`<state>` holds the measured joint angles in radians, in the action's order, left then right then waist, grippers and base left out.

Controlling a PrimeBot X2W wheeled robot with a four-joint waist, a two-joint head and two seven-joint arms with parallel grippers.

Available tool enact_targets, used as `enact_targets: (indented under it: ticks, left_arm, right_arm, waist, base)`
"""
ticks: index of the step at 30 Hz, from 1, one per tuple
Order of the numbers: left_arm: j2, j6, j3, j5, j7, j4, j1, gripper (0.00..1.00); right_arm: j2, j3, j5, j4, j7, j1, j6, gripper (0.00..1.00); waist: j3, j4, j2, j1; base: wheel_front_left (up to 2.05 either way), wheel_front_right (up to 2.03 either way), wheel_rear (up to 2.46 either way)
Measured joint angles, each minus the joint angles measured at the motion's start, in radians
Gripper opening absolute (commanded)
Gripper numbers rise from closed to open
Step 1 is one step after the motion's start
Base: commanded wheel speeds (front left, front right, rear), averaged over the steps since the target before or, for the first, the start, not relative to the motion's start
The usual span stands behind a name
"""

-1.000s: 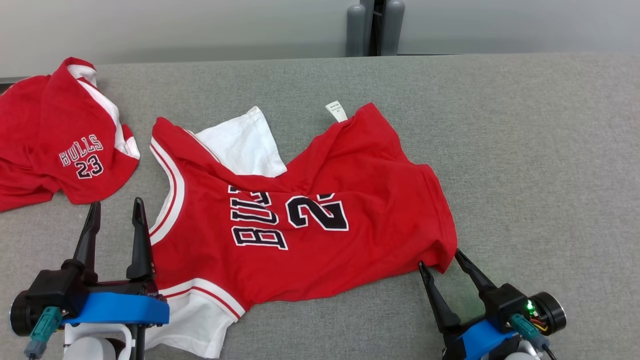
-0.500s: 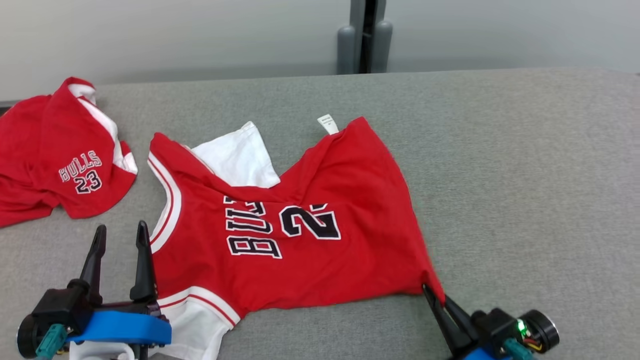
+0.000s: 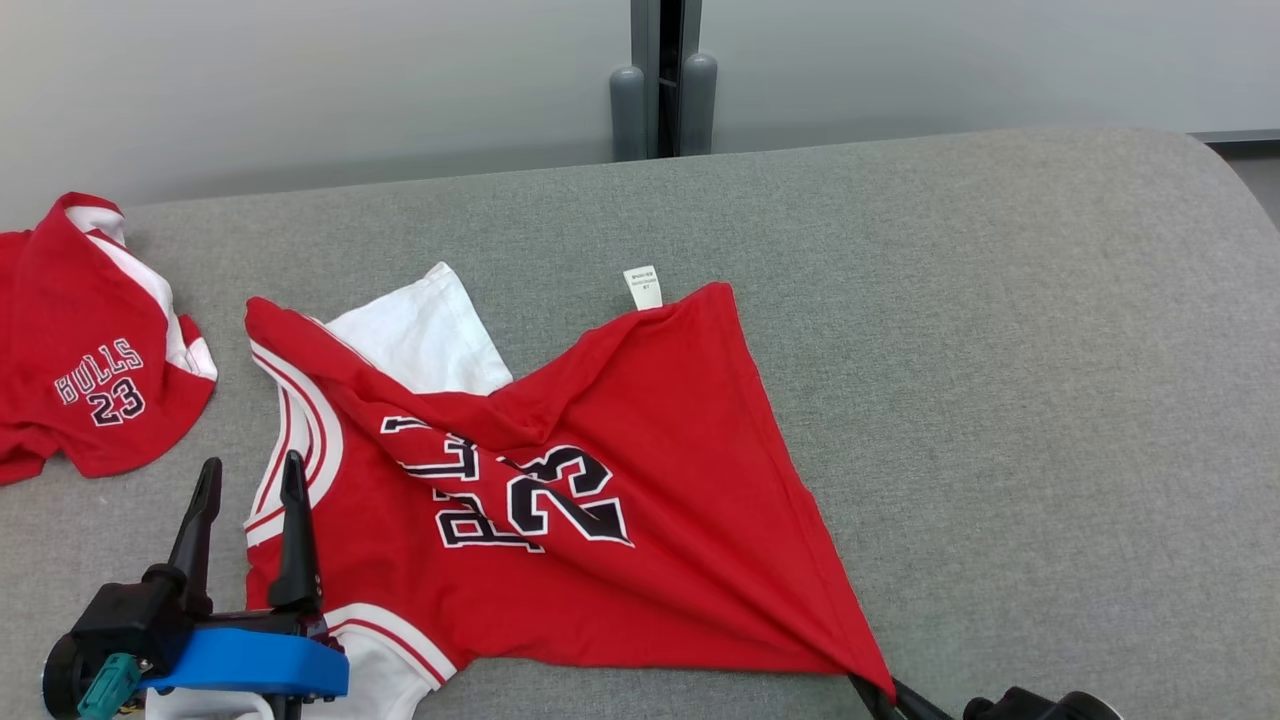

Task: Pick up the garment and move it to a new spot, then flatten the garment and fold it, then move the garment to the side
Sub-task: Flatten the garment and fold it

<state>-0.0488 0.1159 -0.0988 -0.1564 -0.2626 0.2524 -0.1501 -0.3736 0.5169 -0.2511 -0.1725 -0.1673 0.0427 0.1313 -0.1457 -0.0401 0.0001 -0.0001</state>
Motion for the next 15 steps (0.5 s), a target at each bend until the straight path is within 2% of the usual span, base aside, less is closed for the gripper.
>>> enact_targets:
  ticks: [1, 9, 15]
  left_arm:
    - [0.000, 0.000, 0.000, 0.000, 0.000, 0.000, 0.000, 1.00]
    - [0.000, 0.000, -0.008, 0.002, 0.000, 0.000, -0.007, 1.00]
    - [0.000, 0.001, -0.008, 0.006, 0.000, -0.003, -0.017, 1.00]
  right_arm:
    - [-0.002, -0.004, -0.005, 0.007, 0.000, 0.001, 0.000, 1.00]
    - [-0.009, -0.134, 0.049, 0.053, -0.037, -0.011, 0.000, 1.00]
    - [-0.009, -0.249, 0.130, 0.088, -0.053, -0.119, 0.000, 1.00]
  waist:
    - [-0.002, -0.002, 0.0000, 0.0000]
    - [-0.014, 0.000, 0.0000, 0.0001]
    - [-0.024, 0.019, -0.0001, 0.0001]
  base:
    - [0.00, 0.00, 0.00]
    - [0.00, 0.00, 0.00]
    - [0.00, 0.00, 0.00]
